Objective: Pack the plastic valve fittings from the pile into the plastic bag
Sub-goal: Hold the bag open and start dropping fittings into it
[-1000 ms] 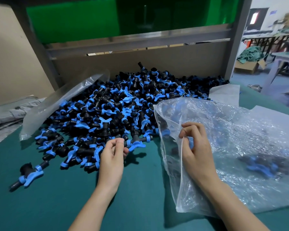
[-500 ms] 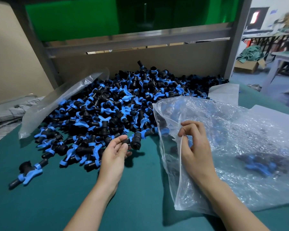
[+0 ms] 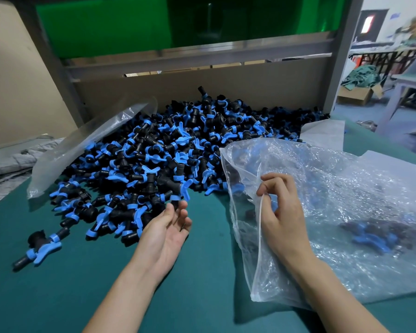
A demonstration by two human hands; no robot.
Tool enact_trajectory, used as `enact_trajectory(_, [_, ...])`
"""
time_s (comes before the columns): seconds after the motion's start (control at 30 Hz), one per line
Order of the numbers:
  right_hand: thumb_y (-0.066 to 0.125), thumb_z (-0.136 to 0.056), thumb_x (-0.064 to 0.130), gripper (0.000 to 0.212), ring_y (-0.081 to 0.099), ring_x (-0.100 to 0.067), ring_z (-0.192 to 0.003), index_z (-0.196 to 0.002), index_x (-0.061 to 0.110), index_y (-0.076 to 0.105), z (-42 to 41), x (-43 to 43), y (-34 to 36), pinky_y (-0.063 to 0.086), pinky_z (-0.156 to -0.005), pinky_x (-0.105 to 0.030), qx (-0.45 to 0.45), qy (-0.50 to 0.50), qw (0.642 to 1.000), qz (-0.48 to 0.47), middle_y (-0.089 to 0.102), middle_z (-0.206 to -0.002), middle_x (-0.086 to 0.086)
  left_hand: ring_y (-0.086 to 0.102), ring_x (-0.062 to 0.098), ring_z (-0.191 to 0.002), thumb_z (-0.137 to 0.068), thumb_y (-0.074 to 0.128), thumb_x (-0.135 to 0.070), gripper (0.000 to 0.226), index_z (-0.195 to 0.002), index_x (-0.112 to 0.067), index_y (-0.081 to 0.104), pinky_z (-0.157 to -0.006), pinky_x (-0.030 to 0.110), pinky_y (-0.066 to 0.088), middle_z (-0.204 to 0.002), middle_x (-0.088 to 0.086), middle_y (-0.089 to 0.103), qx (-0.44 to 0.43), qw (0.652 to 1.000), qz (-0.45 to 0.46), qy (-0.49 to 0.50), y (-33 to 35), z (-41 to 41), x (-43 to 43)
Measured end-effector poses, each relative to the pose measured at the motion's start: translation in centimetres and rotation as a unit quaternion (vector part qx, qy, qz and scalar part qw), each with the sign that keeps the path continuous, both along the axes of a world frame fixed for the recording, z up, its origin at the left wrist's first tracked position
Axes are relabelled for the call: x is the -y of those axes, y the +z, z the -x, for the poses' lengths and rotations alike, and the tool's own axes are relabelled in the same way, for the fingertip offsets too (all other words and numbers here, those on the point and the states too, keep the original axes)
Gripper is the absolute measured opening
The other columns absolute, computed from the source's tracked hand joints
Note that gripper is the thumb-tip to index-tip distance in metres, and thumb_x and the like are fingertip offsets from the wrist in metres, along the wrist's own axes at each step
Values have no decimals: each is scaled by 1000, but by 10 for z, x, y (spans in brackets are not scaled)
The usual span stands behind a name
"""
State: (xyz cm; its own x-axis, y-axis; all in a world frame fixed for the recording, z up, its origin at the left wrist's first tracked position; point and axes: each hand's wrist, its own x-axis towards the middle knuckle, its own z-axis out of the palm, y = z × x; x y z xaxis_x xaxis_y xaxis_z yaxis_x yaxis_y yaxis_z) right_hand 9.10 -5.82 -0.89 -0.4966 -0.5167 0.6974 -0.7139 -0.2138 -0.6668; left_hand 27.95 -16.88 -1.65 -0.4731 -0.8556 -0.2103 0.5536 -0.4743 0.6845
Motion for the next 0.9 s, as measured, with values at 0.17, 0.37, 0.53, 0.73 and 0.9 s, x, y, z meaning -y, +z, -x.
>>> enact_trajectory(0.17, [43,-83,6,18,53,0,-91,-84,22,51,0,0,0,42,-64,-20,2,1,1000,-1,48,-106,9,66,10,-68,-100,50,-22,20,-108,-6,61,-64,24,56,-89,3,72,-22,999,-30,-11,-2,-1,2])
enact_trajectory(0.37, [44,-84,5,18,52,0,-91,-85,22,51,-1,-1,0,43,-64,-19,3,4,1000,-3,48,-105,9,66,9,-67,-99,53,-24,19,-105,-10,63,-62,24,56,-87,2,72,-7,1000,-27,-3,-2,0,1])
enact_trajectory(0.53, [45,-84,5,18,53,0,-93,-85,22,51,-1,-2,1,43,-71,-19,3,0,1000,-1,48,-105,8,65,9,-69,-99,54,-23,16,-103,-9,63,-63,21,53,-84,3,73,95,993,67,24,0,4,-6])
enact_trajectory(0.73, [44,-83,5,15,52,0,-97,-86,16,53,-3,-3,7,41,-73,-13,3,-6,1000,10,49,-106,5,65,4,-76,-93,65,-16,12,-101,-24,68,-68,12,50,-92,-9,74,306,871,382,37,3,11,-25])
enact_trajectory(0.9, [45,-82,5,13,51,3,-101,-85,14,54,0,-6,17,38,-78,-7,8,-17,999,41,51,-106,2,59,10,-73,-89,70,-26,16,-96,-40,65,-67,20,48,-90,-18,69,373,768,519,43,10,32,-30])
